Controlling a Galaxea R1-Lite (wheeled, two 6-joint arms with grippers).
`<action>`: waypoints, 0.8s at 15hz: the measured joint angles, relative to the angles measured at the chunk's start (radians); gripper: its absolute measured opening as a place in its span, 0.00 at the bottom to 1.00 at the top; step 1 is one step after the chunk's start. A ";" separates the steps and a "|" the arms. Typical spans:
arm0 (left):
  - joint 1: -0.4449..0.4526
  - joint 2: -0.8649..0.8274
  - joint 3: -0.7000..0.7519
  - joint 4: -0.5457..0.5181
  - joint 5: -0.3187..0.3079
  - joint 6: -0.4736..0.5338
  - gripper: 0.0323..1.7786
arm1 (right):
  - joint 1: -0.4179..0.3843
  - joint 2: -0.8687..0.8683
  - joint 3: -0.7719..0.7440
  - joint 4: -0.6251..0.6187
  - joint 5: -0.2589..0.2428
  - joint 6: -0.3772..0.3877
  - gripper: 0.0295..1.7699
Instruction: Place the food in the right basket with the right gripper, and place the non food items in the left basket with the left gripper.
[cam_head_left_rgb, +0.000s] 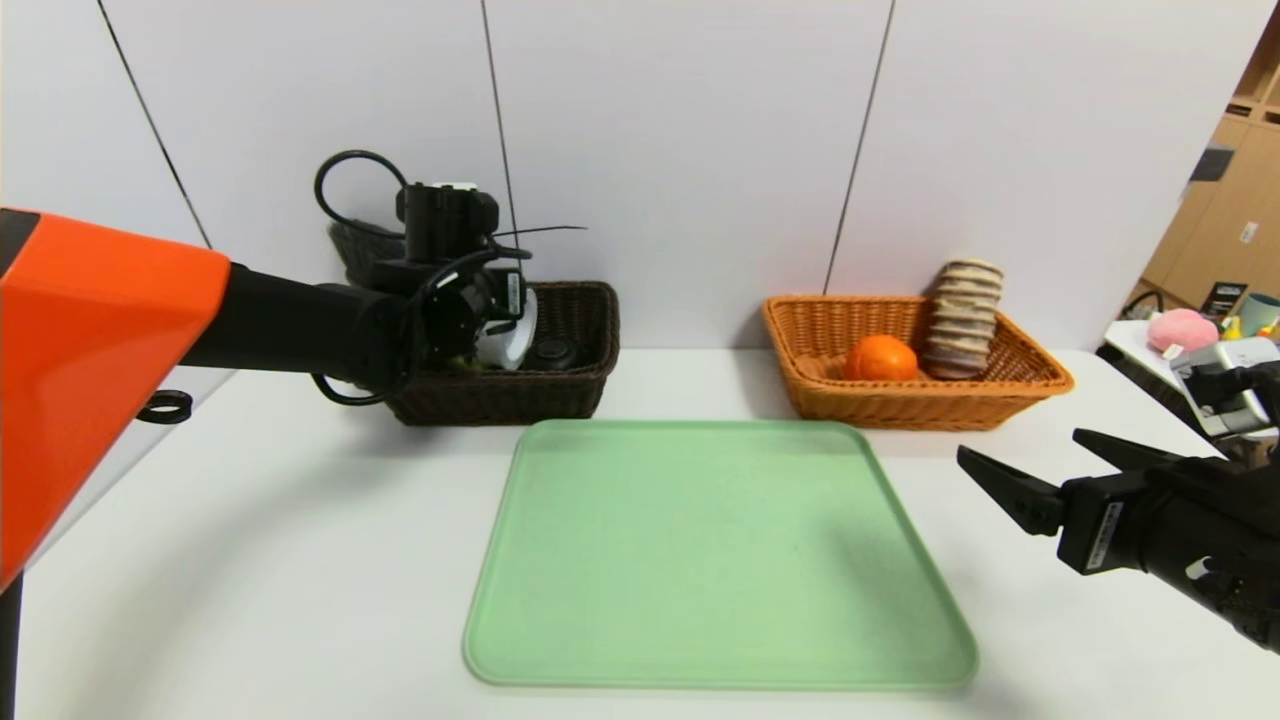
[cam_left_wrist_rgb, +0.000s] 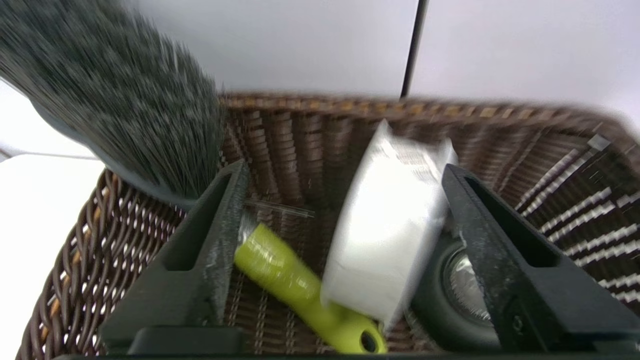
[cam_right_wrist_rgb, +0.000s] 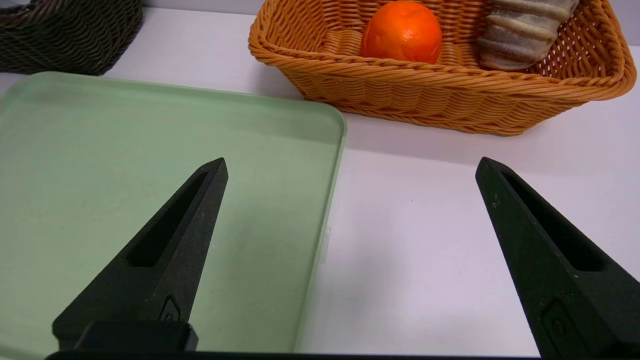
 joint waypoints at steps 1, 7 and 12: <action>0.000 -0.007 0.001 -0.022 0.000 -0.001 0.80 | 0.000 0.000 -0.002 0.000 0.000 0.000 0.97; 0.002 -0.074 0.006 -0.040 -0.002 0.000 0.88 | 0.000 -0.001 -0.007 0.000 0.000 0.000 0.97; 0.017 -0.181 0.080 -0.037 -0.004 -0.002 0.92 | 0.000 -0.026 -0.023 0.000 -0.005 0.000 0.97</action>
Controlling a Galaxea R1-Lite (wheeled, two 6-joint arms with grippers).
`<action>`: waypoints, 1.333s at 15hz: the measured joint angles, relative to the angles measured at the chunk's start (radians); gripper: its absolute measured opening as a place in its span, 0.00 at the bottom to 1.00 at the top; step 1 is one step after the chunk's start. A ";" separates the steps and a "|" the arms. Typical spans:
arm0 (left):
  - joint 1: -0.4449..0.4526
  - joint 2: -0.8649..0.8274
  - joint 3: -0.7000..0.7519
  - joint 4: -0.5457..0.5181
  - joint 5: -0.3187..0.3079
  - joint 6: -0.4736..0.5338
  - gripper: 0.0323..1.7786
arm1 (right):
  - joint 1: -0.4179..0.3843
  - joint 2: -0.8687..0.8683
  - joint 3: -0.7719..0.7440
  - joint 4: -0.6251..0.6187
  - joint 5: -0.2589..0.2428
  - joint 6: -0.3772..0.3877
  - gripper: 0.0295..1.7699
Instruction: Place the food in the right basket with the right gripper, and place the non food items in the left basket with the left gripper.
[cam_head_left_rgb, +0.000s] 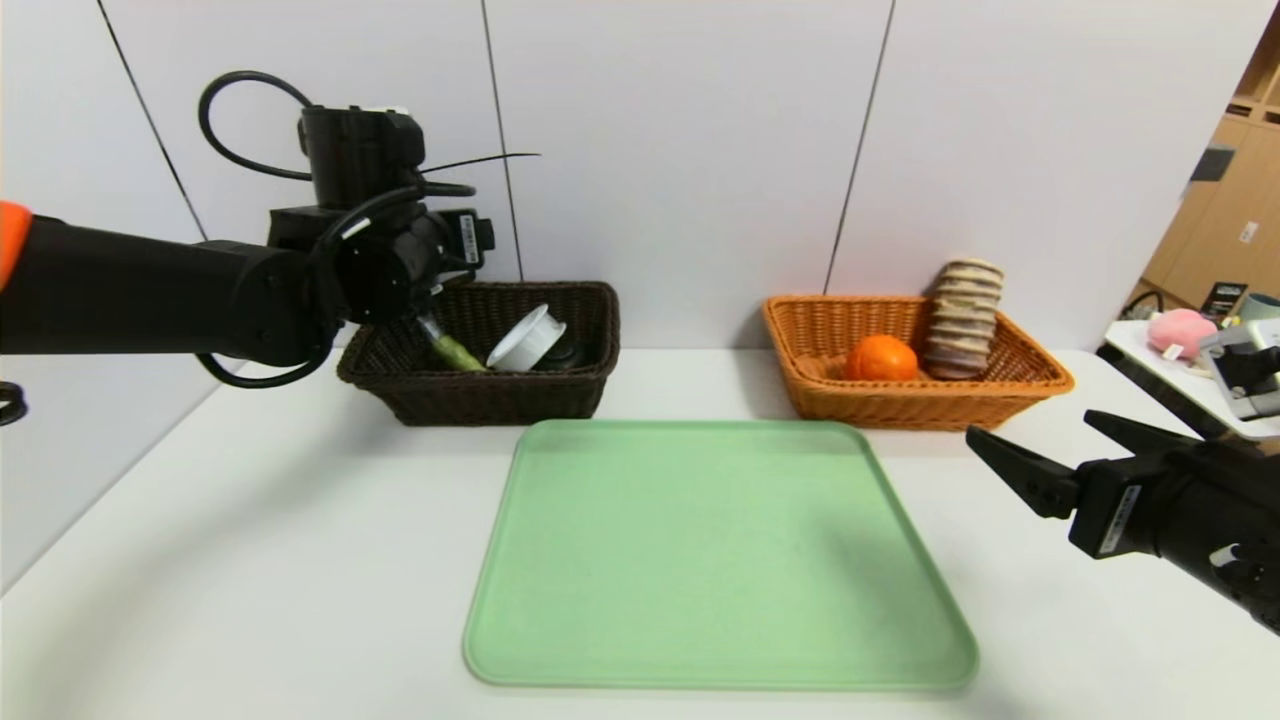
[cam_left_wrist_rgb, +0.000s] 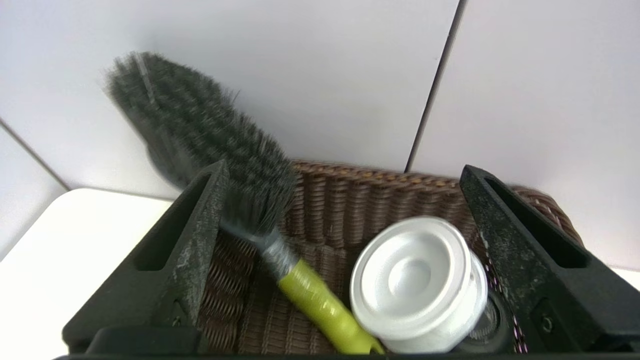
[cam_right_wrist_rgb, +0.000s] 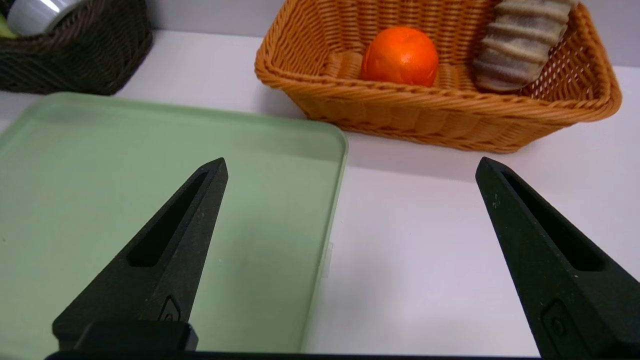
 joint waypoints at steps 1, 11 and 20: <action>0.000 -0.042 0.053 -0.002 0.000 -0.014 0.92 | -0.001 -0.014 -0.013 0.001 -0.004 0.000 0.97; 0.121 -0.699 0.791 -0.127 0.119 -0.101 0.94 | -0.197 -0.182 -0.012 0.000 0.001 -0.036 0.97; 0.363 -1.126 1.170 -0.308 -0.081 -0.038 0.95 | -0.313 -0.382 0.138 -0.002 0.022 -0.036 0.97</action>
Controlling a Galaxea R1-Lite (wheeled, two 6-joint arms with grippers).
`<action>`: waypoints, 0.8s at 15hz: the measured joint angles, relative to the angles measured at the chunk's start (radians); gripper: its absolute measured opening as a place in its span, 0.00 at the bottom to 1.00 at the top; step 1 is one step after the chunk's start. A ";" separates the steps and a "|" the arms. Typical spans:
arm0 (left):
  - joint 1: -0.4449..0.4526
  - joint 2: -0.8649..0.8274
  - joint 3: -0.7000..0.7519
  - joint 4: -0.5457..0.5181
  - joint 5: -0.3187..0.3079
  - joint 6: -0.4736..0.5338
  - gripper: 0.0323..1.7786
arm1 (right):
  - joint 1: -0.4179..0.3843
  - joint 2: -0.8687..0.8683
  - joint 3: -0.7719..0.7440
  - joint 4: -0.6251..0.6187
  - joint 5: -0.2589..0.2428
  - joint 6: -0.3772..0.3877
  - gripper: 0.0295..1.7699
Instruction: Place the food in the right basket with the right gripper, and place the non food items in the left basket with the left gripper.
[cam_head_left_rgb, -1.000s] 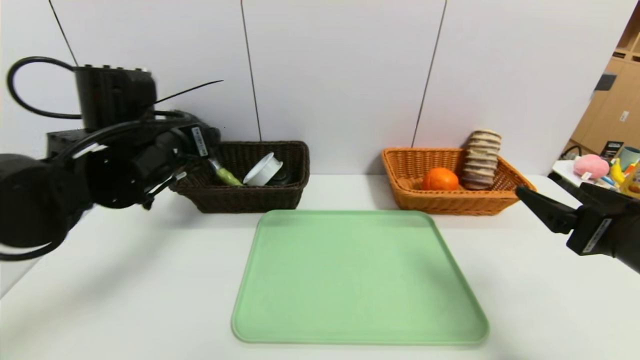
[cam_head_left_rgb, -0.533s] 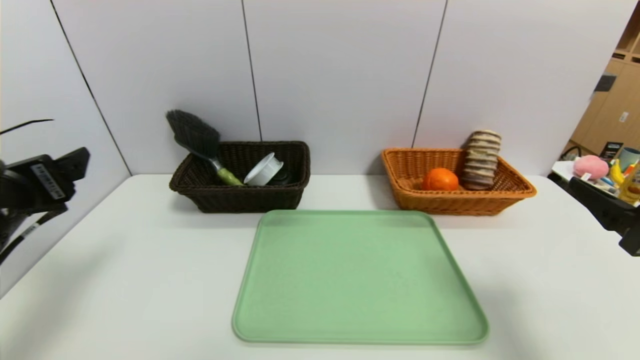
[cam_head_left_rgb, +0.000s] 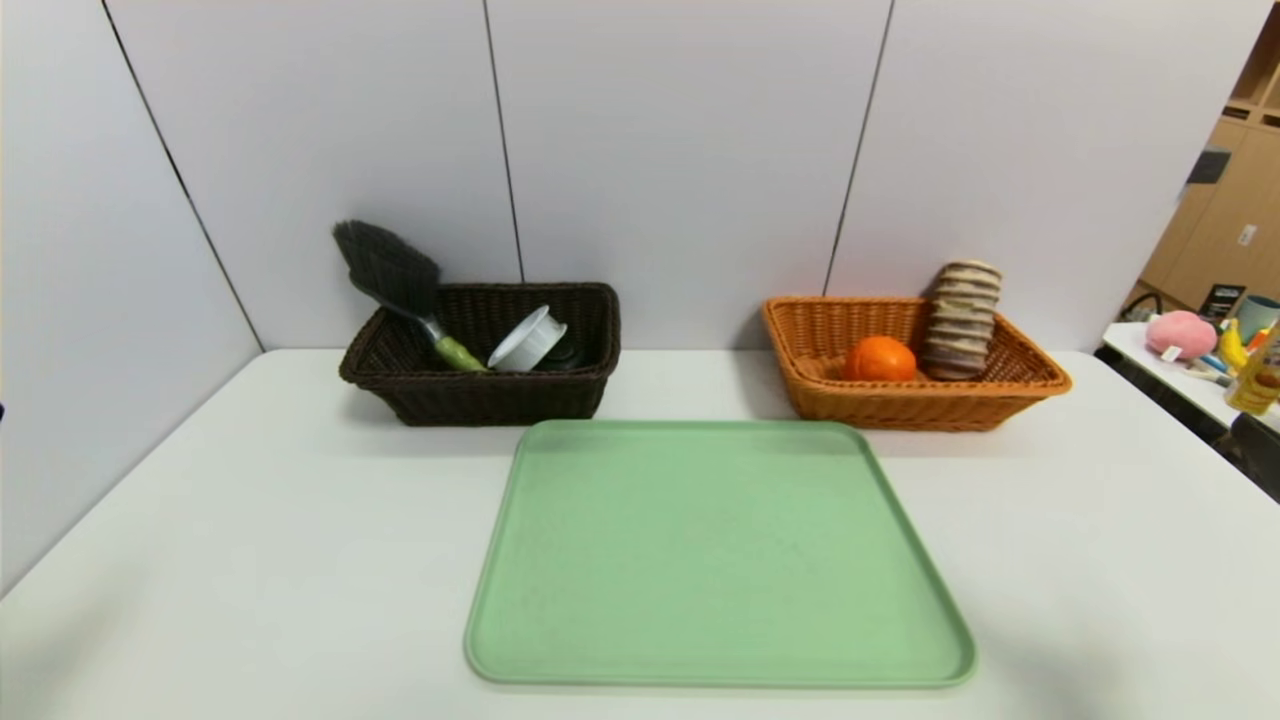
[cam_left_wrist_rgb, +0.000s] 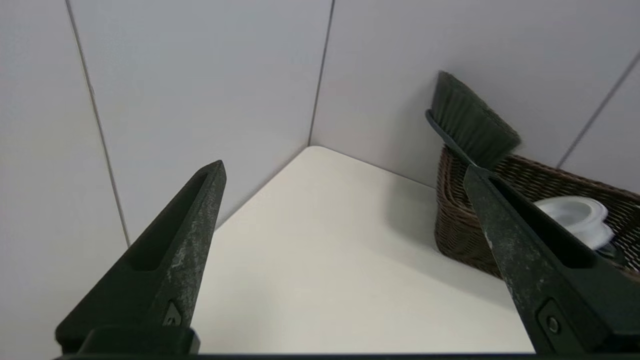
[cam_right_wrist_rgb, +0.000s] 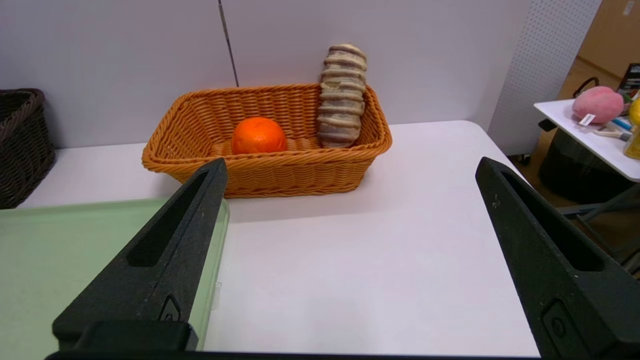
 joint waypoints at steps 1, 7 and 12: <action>0.001 -0.050 0.036 0.008 -0.032 -0.002 0.95 | -0.016 -0.036 0.024 0.000 0.020 -0.001 0.97; 0.002 -0.298 0.133 0.153 -0.092 -0.004 0.95 | -0.112 -0.380 0.132 0.126 0.230 -0.002 0.97; 0.000 -0.504 0.102 0.393 -0.103 -0.002 0.95 | -0.119 -0.542 0.042 0.275 0.328 0.003 0.97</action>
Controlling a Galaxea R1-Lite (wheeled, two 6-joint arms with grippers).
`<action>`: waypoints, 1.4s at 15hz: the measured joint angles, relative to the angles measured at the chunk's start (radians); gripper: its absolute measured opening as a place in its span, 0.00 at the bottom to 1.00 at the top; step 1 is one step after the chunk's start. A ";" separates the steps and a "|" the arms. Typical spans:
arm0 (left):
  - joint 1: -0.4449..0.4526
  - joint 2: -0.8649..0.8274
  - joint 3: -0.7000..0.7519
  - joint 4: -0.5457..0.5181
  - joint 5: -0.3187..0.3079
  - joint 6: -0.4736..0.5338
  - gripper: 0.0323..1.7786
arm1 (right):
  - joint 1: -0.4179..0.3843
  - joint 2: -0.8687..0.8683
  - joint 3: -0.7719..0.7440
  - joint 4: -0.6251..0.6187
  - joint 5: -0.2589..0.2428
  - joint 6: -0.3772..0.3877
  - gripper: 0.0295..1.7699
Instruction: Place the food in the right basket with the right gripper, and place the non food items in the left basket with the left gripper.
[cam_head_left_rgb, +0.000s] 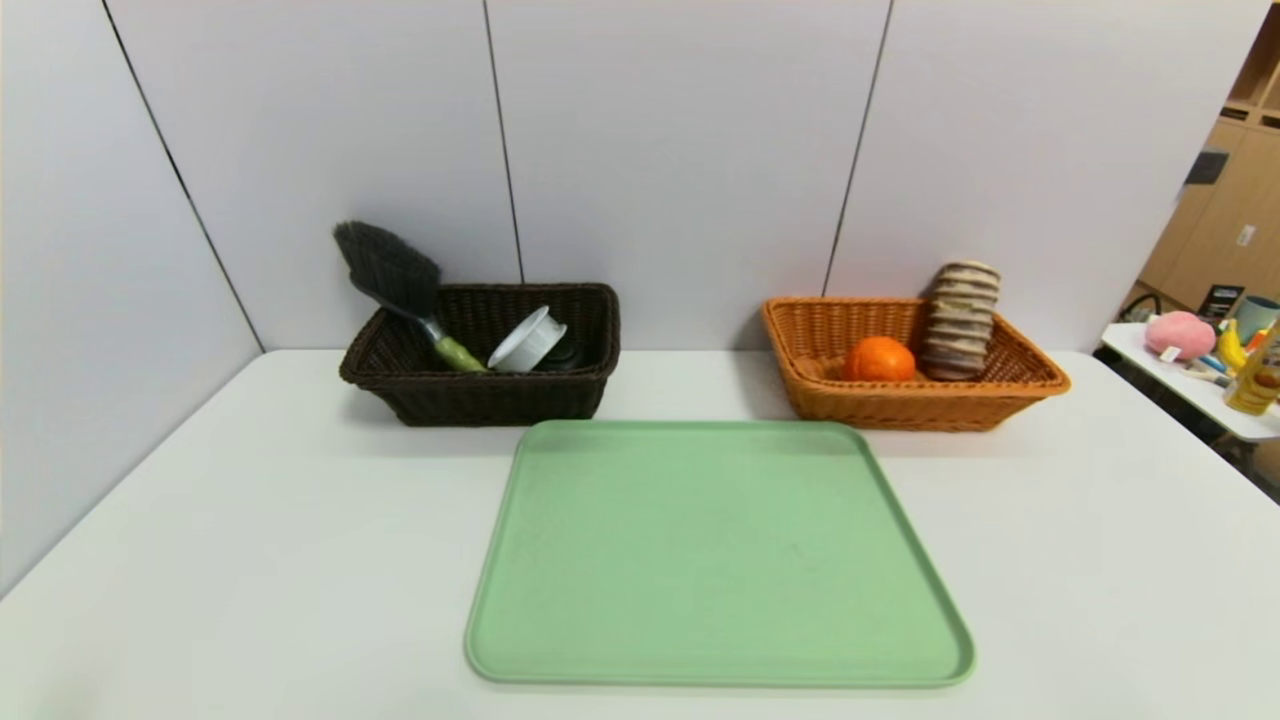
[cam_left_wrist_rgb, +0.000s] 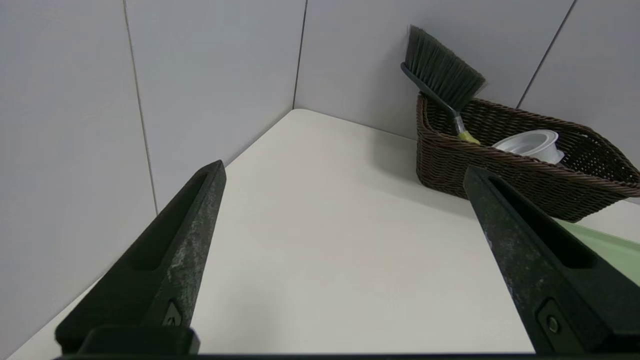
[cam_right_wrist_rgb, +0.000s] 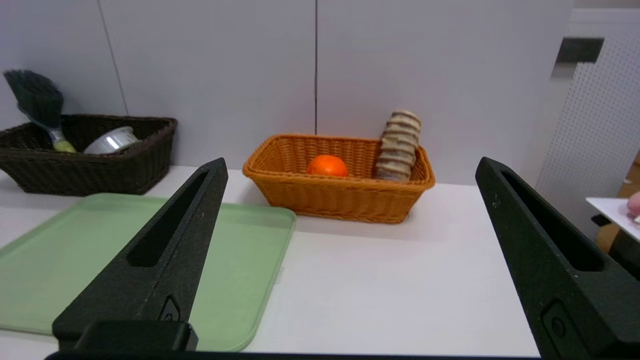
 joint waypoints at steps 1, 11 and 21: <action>-0.001 -0.032 -0.014 0.049 0.000 0.000 0.95 | 0.020 -0.013 -0.031 0.041 0.006 -0.001 0.97; 0.000 -0.234 -0.080 0.181 -0.118 0.041 0.95 | 0.075 -0.284 -0.099 0.338 -0.013 -0.120 0.97; 0.000 -0.284 0.039 0.093 -0.282 0.172 0.95 | 0.075 -0.305 0.108 0.187 -0.019 -0.206 0.97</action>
